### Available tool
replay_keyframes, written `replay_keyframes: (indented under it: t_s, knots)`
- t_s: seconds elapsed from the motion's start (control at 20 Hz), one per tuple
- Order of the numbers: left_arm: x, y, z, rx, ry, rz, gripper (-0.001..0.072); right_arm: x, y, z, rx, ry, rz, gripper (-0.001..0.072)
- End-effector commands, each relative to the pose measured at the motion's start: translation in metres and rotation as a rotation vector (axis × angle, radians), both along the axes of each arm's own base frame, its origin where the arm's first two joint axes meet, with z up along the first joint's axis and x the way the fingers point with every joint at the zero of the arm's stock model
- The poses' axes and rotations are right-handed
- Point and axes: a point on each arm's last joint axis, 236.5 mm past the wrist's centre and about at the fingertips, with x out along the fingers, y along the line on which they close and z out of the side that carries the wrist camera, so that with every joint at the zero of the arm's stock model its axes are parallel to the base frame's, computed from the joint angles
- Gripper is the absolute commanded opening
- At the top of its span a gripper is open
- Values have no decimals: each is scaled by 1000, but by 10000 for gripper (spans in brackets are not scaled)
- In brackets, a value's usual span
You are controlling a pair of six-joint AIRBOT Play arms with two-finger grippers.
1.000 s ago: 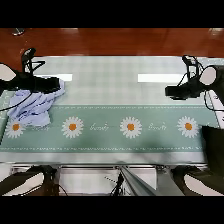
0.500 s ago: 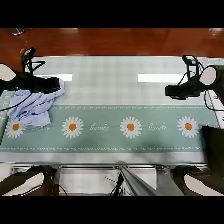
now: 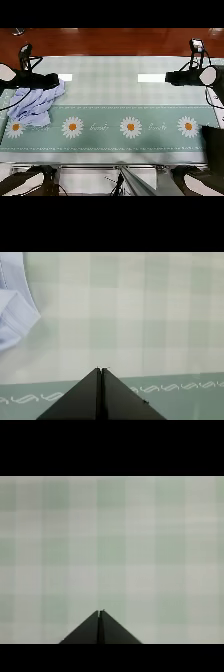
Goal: Fold the shirts.
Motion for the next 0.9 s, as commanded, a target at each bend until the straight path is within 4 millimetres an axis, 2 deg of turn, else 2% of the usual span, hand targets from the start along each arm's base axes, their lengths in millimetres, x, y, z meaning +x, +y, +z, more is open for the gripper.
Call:
replay_keyframes:
  t_s: [0.0,0.05,0.1,0.15,0.25,0.4,0.5,0.6,0.75,0.85]
  knots:
    - [32,12,21,15,-158,66,348,14,0,12,2,-77,-2,335]
    - [45,18,29,24,-217,91,645,15,-1,11,-7,-79,3,645]
    - [54,24,33,38,-262,106,703,15,-2,8,-18,-71,4,643]
    - [61,32,34,99,-301,84,703,12,-6,1,-42,-45,9,642]
    - [60,54,20,274,-296,-11,703,-3,-14,-22,-91,63,18,638]
    - [34,109,-26,522,-100,-98,702,-26,-19,-54,-117,221,26,636]
    - [21,133,-52,517,16,-22,702,-32,-16,-68,-102,275,25,636]
    - [10,136,-81,490,116,-10,702,-33,-10,-74,-73,291,22,636]
    - [-5,129,-117,393,249,85,701,-33,-9,-74,-66,292,22,636]
    - [-18,124,-139,359,337,89,700,-33,-7,-74,-56,294,20,636]
